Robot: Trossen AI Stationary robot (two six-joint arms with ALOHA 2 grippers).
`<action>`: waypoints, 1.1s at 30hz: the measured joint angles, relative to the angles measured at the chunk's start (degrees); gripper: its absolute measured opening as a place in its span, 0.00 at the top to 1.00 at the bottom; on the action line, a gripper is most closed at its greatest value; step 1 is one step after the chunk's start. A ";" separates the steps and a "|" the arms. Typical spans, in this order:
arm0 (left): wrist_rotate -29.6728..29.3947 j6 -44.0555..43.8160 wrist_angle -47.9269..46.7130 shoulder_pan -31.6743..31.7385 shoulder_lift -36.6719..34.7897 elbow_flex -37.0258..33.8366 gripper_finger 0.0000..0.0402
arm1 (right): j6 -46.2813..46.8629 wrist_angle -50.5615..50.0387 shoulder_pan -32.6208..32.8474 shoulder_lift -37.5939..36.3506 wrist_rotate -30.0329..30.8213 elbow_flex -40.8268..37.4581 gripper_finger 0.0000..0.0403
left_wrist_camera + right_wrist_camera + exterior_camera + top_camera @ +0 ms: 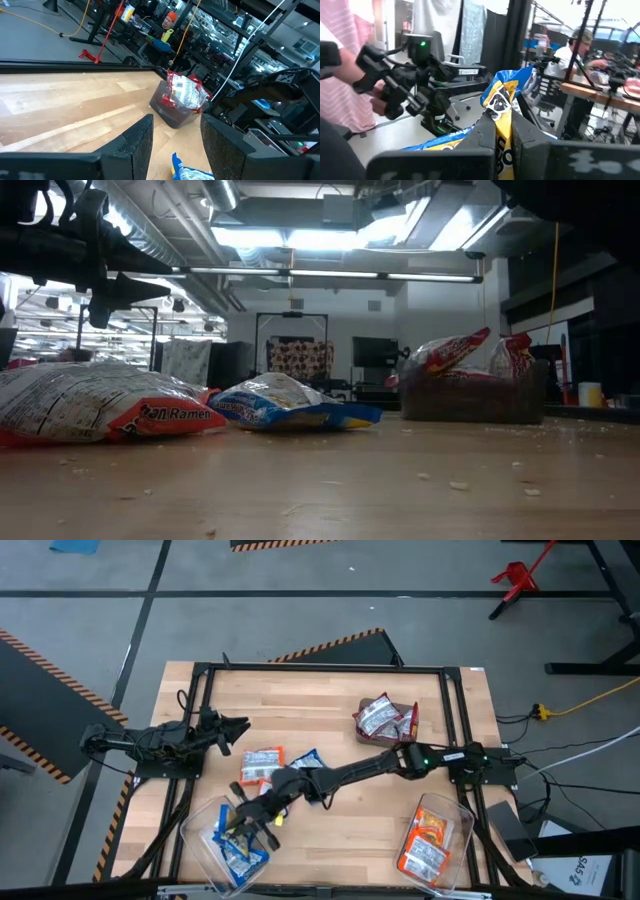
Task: Sort Maruchan noodles
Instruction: Put the blue noodle pack into the left transparent bin
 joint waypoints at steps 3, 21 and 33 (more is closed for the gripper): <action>-0.02 0.00 -0.01 0.00 0.00 0.00 0.61 | -0.56 0.32 0.15 0.00 -0.01 -0.04 1.00; -0.10 -0.42 0.00 -0.01 0.04 0.00 0.61 | 1.43 3.50 -0.20 6.51 4.31 0.66 0.48; -0.02 -1.55 0.00 -0.02 0.04 0.00 0.61 | 0.68 -5.31 -2.89 6.40 8.96 0.76 0.44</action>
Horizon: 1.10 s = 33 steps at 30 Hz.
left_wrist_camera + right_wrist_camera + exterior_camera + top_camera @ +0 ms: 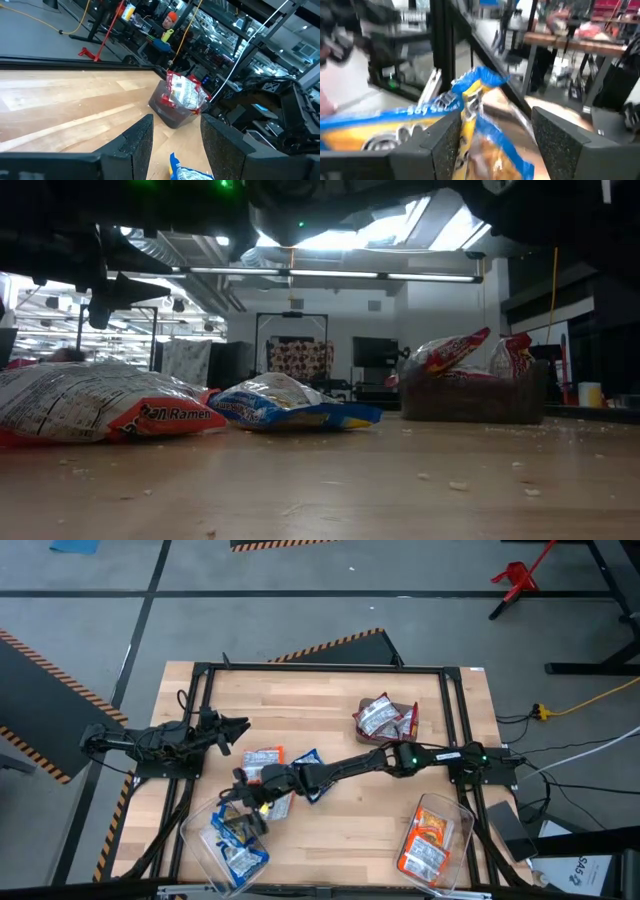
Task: Sort Maruchan noodles
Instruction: Put the blue noodle pack into the left transparent bin
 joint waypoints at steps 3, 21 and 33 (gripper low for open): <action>0.93 -0.13 0.00 -0.01 0.00 0.00 0.61 | -3.69 -7.31 -0.11 -1.03 0.02 0.69 0.44; 17.16 -1.37 -1.45 -0.58 0.50 5.62 0.61 | -15.15 -36.87 2.03 -16.82 4.77 1.52 0.44; 16.78 -7.77 -11.49 -7.58 29.06 25.13 0.63 | -18.63 -71.89 4.95 -38.56 29.22 1.48 0.44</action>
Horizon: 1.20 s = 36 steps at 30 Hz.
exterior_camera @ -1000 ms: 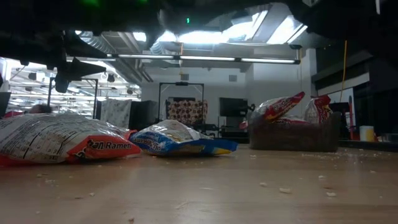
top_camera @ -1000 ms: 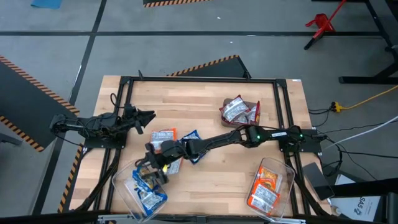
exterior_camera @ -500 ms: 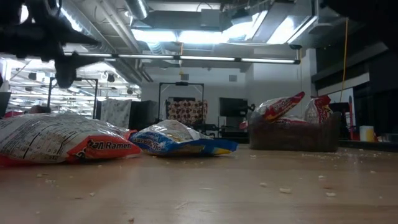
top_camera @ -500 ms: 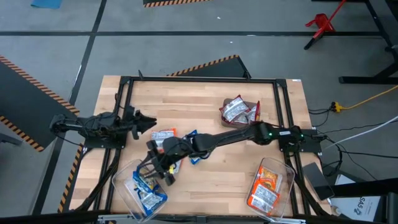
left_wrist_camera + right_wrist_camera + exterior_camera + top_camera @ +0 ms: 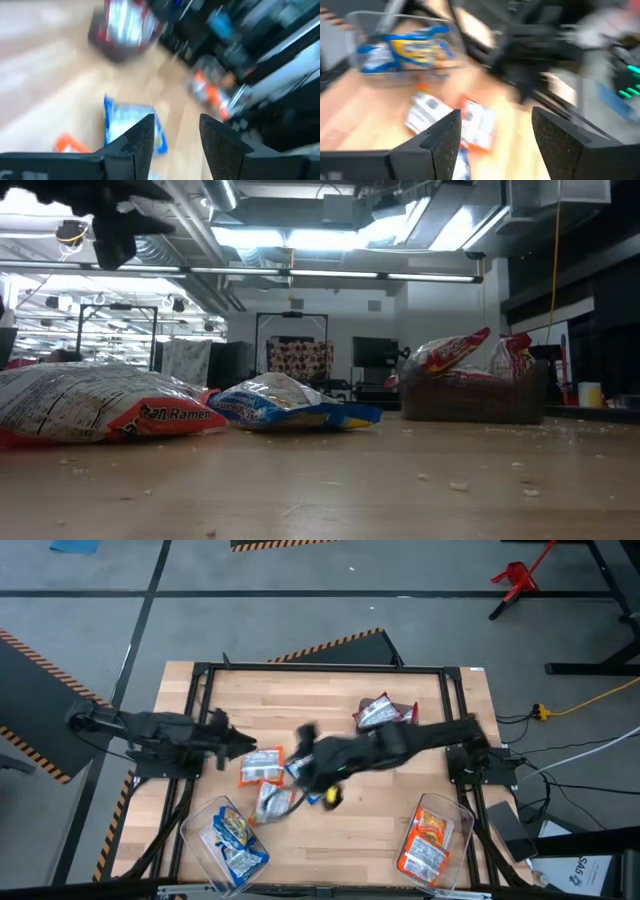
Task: Sort Maruchan noodles
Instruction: Put the blue noodle pack into the left transparent bin
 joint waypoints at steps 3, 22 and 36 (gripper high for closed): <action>3.23 -2.90 -3.25 -2.12 10.26 5.05 0.67 | 3.43 -3.71 1.38 -5.47 7.51 0.18 0.44; -9.77 -26.76 -26.84 -30.59 43.94 26.71 1.00 | 19.69 -18.63 12.37 -15.22 20.11 0.07 0.44; -4.72 -56.10 -32.42 -45.09 47.94 26.74 1.00 | 21.45 -20.15 12.88 -15.10 20.33 0.05 0.44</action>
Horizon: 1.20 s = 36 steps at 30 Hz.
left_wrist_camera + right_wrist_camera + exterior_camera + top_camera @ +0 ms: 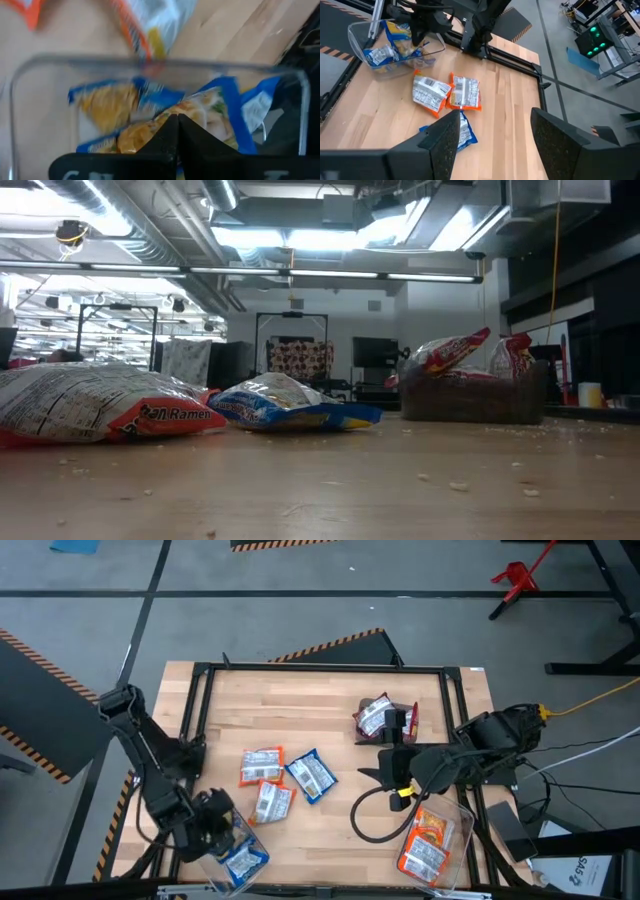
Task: Sort Maruchan noodles
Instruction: Put the blue noodle pack into the left transparent bin
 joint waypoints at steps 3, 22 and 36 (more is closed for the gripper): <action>0.71 -4.33 -1.48 -2.61 0.00 0.02 1.00 | 0.03 0.09 0.00 0.01 -0.01 0.00 0.44; -11.18 -6.44 -10.71 -3.92 -0.63 7.26 1.00 | 0.86 0.14 -0.02 0.01 -0.52 0.00 0.44; -2.35 -5.07 -5.17 -3.62 13.74 9.09 1.00 | 2.00 -0.28 -0.02 0.01 -2.91 0.00 0.44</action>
